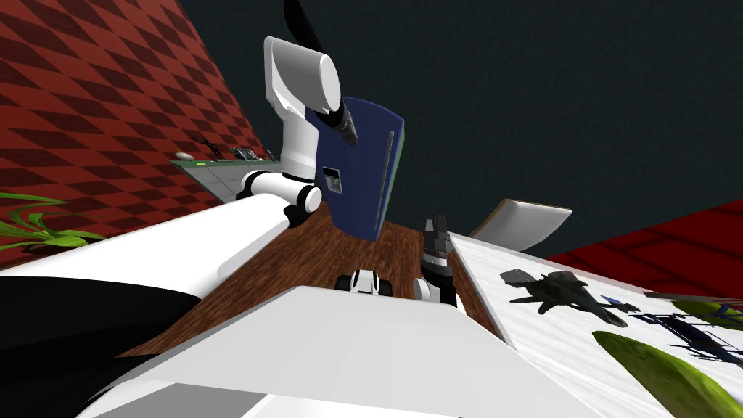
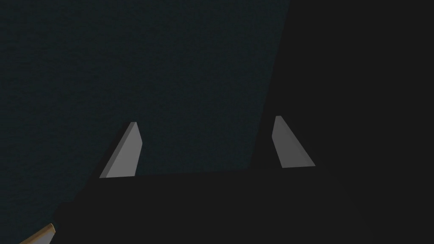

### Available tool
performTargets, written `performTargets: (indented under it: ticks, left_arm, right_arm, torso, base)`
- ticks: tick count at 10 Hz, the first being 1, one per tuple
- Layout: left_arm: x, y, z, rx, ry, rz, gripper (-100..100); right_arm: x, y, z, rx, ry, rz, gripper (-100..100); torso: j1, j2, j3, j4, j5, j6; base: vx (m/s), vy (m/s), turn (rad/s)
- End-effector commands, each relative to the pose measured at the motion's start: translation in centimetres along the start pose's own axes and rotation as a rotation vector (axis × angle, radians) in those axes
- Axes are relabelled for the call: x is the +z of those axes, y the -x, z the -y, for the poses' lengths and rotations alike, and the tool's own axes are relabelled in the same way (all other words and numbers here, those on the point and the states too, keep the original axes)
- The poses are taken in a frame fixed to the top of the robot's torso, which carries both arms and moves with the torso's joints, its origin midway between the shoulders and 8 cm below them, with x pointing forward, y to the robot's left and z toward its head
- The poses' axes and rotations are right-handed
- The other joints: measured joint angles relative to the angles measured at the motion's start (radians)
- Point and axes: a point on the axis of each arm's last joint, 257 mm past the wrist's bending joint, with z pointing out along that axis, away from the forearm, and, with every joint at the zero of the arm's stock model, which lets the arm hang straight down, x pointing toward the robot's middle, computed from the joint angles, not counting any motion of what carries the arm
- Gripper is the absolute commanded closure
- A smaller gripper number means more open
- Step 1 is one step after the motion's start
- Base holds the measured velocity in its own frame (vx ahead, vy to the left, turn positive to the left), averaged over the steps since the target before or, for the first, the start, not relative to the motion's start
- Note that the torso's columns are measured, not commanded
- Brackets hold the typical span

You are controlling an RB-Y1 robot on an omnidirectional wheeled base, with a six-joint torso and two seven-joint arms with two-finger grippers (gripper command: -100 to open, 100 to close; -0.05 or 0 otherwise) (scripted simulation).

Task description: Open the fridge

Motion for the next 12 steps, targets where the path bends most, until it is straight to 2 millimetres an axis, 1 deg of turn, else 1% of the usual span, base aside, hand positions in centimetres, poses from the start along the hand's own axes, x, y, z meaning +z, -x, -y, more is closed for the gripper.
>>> performTargets:
  ticks: [1, 2, 3, 4, 7, 10, 12]
  left_arm:
    - [-0.2, -1.7, -0.8, 0.010, 0.022, -0.052, 100]
    - [-0.2, -1.5, -0.8, 0.009, 0.018, -0.046, 100]
    - [-0.7, -0.9, -0.1, 0.001, 0.017, -0.021, -100]
    - [-0.8, -0.8, 0.1, -0.002, 0.016, -0.014, -100]
    - [-1.7, 0.1, 1.3, -0.018, 0.011, 0.026, -100]
    - [-2.7, 1.1, 2.5, -0.038, 0.006, 0.070, -100]
    - [-3.3, 1.8, 3.1, -0.052, 0.003, 0.098, -100]
  right_arm:
    - [0.0, 0.0, 0.0, 0.000, 0.000, 0.000, 0]
    - [0.0, 0.0, 0.0, 0.000, 0.000, 0.000, 0]
    - [0.0, 0.0, 0.0, 0.000, 0.000, 0.000, 0]
    - [0.0, 0.0, 0.0, 0.001, 0.000, 0.000, 0]
    - [0.0, 0.0, 0.0, 0.001, 0.000, 0.001, 0]
    - [0.0, 0.0, 0.0, 0.001, 0.000, 0.000, 0]
    - [0.0, 0.0, 0.0, 0.001, 0.000, 0.000, 0]
  torso:
    - [0.000, -0.002, -0.001, -0.001, 0.000, 0.000]
    - [-0.007, -0.003, -0.002, -0.001, -0.002, 0.000]
    - [-0.014, -0.007, -0.004, -0.002, -0.004, 0.001]
    - [-0.020, -0.012, -0.008, -0.004, -0.007, 0.001]
    - [-0.005, -0.002, -0.001, -0.001, -0.002, 0.000]
    - [-0.001, 0.003, 0.002, 0.001, 0.000, 0.000]
    - [-0.004, 0.000, 0.000, 0.000, -0.001, 0.000]
  base:
    - [-0.169, 0.231, -0.017]
    - [-0.072, 0.089, -0.002]
    - [0.082, -0.085, 0.013]
    - [0.140, -0.149, 0.025]
    - [0.162, -0.197, 0.007]
    - [0.149, -0.207, 0.013]
    - [0.148, -0.198, 0.015]
